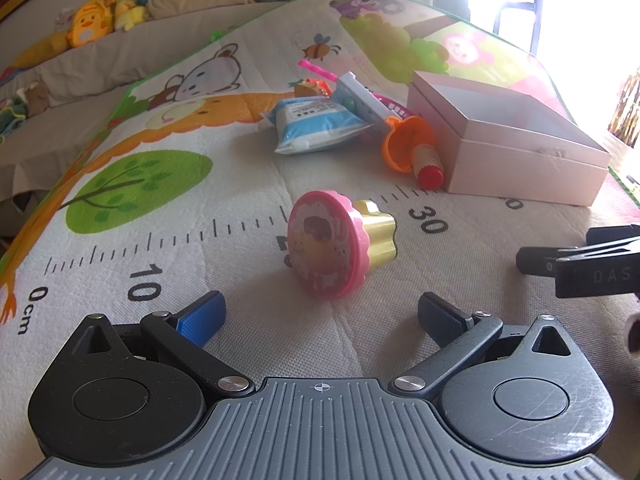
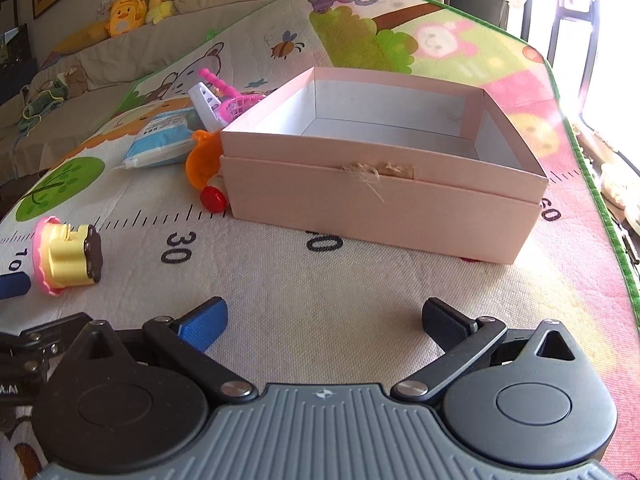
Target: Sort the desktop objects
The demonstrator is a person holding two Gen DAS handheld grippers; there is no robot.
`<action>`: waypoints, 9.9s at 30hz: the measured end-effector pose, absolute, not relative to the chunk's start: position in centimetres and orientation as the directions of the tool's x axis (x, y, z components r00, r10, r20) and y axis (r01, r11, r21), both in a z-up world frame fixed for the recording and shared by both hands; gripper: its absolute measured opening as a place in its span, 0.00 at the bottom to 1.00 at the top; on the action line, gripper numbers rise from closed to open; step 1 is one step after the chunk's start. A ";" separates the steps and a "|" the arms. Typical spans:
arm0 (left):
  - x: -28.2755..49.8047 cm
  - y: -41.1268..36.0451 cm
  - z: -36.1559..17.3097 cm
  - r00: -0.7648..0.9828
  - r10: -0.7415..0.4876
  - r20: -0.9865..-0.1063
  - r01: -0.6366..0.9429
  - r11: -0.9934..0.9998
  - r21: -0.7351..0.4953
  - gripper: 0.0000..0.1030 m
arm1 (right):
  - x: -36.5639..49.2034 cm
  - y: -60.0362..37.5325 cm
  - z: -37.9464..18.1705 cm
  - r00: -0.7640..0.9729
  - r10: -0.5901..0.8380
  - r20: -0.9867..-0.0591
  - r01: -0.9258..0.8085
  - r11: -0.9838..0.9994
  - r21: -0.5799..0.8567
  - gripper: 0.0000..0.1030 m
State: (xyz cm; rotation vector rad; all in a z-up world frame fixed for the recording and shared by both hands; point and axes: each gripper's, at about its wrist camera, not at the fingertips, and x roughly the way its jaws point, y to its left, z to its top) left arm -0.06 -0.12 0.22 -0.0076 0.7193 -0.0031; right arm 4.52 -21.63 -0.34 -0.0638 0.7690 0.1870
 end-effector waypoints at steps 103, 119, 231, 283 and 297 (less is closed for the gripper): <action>-1.2 3.2 3.1 0.843 -0.113 -0.526 0.100 0.994 -0.054 1.00 | 11.3 -22.7 6.5 0.915 0.070 -0.397 -0.149 0.974 -0.171 0.86; -1.2 6.6 2.4 0.863 -0.005 -0.505 -0.050 0.994 -0.096 1.00 | 10.1 -9.7 2.4 0.702 0.263 -0.662 -0.449 0.885 -0.123 0.39; 9.7 0.0 1.9 0.764 -0.211 -0.610 0.209 0.975 -0.076 0.60 | 12.0 -24.4 7.1 0.862 0.180 -0.474 -0.241 0.968 -0.070 0.80; 13.7 2.2 7.7 0.829 -0.136 -0.543 0.095 0.990 -0.103 0.96 | 14.4 -21.0 8.8 0.730 0.396 -0.557 -0.457 0.889 0.033 0.66; 5.9 8.2 3.5 0.843 0.085 -0.531 -0.133 0.990 -0.053 0.97 | 7.1 -12.2 5.4 0.723 0.413 -0.554 -0.624 0.735 -0.266 0.45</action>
